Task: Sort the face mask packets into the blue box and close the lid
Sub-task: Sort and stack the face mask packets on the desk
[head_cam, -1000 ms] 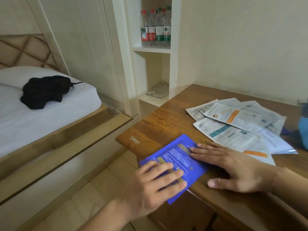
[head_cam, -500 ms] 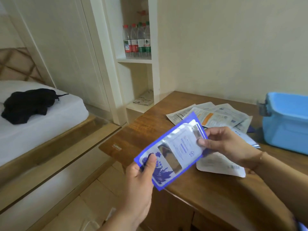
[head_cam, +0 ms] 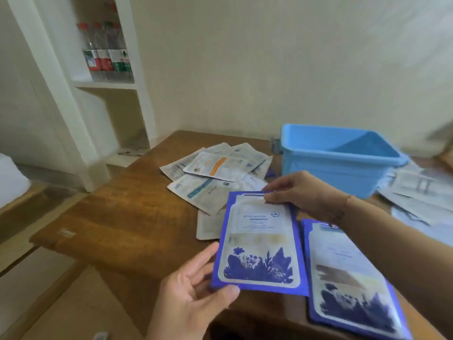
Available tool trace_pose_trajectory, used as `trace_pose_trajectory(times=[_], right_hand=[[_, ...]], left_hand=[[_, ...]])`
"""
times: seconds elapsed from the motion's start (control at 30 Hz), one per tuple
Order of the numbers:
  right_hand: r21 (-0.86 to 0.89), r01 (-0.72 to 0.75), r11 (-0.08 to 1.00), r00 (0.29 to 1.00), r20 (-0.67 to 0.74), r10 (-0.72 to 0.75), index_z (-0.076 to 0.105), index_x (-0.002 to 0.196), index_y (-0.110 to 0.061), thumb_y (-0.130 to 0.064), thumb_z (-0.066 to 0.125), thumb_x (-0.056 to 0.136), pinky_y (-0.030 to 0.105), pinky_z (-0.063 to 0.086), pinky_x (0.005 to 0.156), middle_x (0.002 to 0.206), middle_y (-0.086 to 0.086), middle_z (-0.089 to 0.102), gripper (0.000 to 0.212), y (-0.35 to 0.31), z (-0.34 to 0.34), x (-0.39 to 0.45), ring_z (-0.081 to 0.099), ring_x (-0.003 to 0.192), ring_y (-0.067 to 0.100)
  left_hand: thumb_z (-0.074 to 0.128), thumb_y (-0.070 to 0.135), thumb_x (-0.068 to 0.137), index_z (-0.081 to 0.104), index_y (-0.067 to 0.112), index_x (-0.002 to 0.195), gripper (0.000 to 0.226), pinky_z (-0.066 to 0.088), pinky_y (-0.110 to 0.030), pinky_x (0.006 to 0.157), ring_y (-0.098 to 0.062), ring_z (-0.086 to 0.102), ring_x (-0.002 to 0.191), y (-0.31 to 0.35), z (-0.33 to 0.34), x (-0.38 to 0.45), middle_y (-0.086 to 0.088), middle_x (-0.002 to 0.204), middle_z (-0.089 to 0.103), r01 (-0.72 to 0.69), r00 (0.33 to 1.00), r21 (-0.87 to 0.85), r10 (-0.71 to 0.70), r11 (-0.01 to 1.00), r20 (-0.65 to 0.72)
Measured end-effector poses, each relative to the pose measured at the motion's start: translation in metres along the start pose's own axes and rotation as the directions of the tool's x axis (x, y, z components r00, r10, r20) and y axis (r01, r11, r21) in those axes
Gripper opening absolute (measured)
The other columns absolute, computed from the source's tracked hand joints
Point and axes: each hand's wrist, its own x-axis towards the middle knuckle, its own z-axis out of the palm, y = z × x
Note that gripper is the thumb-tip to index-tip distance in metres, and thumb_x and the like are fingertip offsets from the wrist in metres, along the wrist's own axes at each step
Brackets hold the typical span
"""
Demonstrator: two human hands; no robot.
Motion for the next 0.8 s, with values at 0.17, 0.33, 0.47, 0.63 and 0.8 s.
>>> trace_pose_trajectory(times=[0.17, 0.33, 0.47, 0.63, 0.8], right_hand=[[-0.234, -0.048, 0.971, 0.989, -0.146, 0.013, 0.076, 0.086, -0.019, -0.021, 0.079, 0.079, 0.020, 0.033, 0.040, 0.064, 0.005, 0.061, 0.007, 0.045, -0.073, -0.050, 0.040, 0.046, 0.013], [-0.393, -0.026, 0.919, 0.975, -0.214, -0.064, 0.079, 0.090, -0.032, -0.026, 0.079, 0.078, 0.017, 0.047, 0.061, 0.078, -0.013, 0.074, 0.014, 0.082, -0.092, -0.067, 0.063, 0.064, -0.001], [-0.478, -0.012, 0.878, 0.975, -0.201, -0.096, 0.075, 0.096, -0.041, -0.044, 0.073, 0.072, 0.027, 0.053, 0.073, 0.086, -0.017, 0.073, 0.024, 0.102, -0.087, -0.065, 0.063, 0.077, 0.001], [-0.526, -0.023, 0.850, 0.966, -0.232, -0.117, 0.065, 0.083, -0.045, -0.047, 0.075, 0.076, 0.028, 0.051, 0.081, 0.088, -0.021, 0.062, 0.013, 0.105, -0.085, -0.067, 0.059, 0.086, 0.003], [-0.543, 0.079, 0.836, 0.945, -0.226, -0.236, 0.067, 0.111, -0.037, -0.061, 0.061, 0.082, 0.026, 0.046, 0.088, 0.108, -0.018, 0.058, 0.038, 0.102, -0.082, -0.078, 0.054, 0.103, 0.007]], left_hand=[[0.090, 0.012, 0.055, 0.064, 0.028, 0.114, 0.067, 0.056, -0.022, 0.070, -0.010, 0.068, 0.068, 0.000, 0.067, 0.003, -0.002, 0.084, 0.078, 0.029, 0.981, 0.154, -0.058, 0.988, 0.185], [0.088, 0.003, 0.067, 0.066, 0.031, 0.111, 0.057, 0.053, -0.018, 0.066, -0.013, 0.069, 0.065, -0.003, 0.096, 0.005, -0.003, 0.076, 0.077, 0.071, 0.960, 0.284, -0.143, 0.956, 0.242], [0.087, 0.009, 0.070, 0.063, 0.031, 0.114, 0.055, 0.052, -0.019, 0.067, -0.017, 0.072, 0.068, 0.001, 0.099, 0.002, -0.004, 0.075, 0.076, 0.106, 0.939, 0.364, -0.214, 0.925, 0.271], [0.084, 0.041, 0.070, 0.051, 0.042, 0.130, 0.069, 0.045, -0.011, 0.066, 0.001, 0.063, 0.064, 0.010, 0.101, 0.010, 0.012, 0.077, 0.074, 0.127, 0.925, 0.581, -0.308, 0.804, 0.224], [0.025, 0.102, 0.041, 0.026, 0.067, 0.121, 0.088, 0.033, -0.001, 0.081, 0.021, 0.046, 0.087, 0.021, 0.100, 0.002, 0.037, 0.088, 0.051, -0.349, 0.928, 0.839, 0.030, 0.418, 0.371]])
